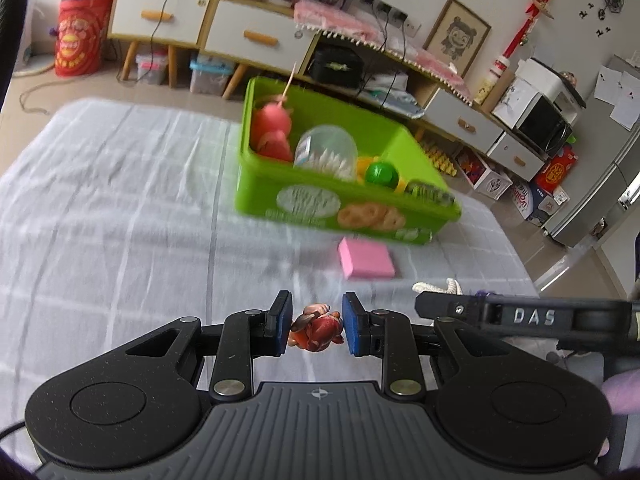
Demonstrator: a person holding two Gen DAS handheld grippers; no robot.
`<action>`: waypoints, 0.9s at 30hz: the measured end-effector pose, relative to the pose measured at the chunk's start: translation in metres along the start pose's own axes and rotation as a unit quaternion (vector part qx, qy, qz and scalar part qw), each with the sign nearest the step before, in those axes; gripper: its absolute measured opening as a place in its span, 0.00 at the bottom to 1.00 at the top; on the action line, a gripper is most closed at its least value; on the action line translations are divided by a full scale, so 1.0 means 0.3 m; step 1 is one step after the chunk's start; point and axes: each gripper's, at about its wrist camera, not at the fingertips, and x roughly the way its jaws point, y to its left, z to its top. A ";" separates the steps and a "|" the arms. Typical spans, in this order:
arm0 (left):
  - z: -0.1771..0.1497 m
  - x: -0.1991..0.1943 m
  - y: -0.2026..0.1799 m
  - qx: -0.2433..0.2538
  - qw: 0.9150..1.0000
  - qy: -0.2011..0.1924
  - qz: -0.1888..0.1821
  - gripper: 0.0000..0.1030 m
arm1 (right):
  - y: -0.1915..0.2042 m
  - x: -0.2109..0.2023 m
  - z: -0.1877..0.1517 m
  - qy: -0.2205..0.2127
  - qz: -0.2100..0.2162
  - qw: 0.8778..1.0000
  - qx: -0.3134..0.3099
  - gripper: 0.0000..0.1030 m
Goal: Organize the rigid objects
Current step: 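Lift the starfish and fox figure and carry both over the green bin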
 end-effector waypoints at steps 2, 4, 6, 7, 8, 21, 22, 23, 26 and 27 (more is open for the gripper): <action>0.045 -0.005 -0.007 0.002 1.000 -0.011 -0.004 0.31 | -0.022 -0.013 0.037 -0.010 0.006 1.000 0.019 0.36; 0.095 -0.001 -0.014 0.000 1.000 -0.023 -0.009 0.31 | -0.038 -0.020 0.080 -0.022 0.006 0.999 0.032 0.36; 0.145 0.007 -0.018 0.000 0.999 -0.036 -0.011 0.31 | -0.055 -0.024 0.129 -0.041 0.007 0.998 0.046 0.36; 0.170 0.017 -0.021 0.003 0.999 -0.043 -0.011 0.31 | -0.064 -0.025 0.149 -0.048 0.008 0.997 0.052 0.36; 0.193 0.029 -0.025 0.006 0.999 -0.050 -0.010 0.31 | -0.071 -0.023 0.172 -0.057 0.009 0.997 0.059 0.36; 0.340 0.258 -0.003 0.012 0.997 -0.077 0.020 0.31 | -0.091 0.104 0.352 -0.123 0.000 0.991 0.061 0.36; 0.342 0.270 -0.001 0.013 0.997 -0.076 0.022 0.31 | -0.091 0.118 0.358 -0.124 -0.002 0.991 0.058 0.36; 0.344 0.281 -0.001 0.013 0.997 -0.075 0.025 0.31 | -0.091 0.131 0.363 -0.123 -0.003 0.991 0.056 0.36; 0.343 0.303 0.004 0.020 0.997 -0.071 0.029 0.31 | -0.090 0.164 0.370 -0.120 -0.013 0.991 0.049 0.36; 0.342 0.308 0.003 0.023 0.997 -0.070 0.031 0.31 | -0.092 0.170 0.370 -0.120 -0.015 0.992 0.047 0.36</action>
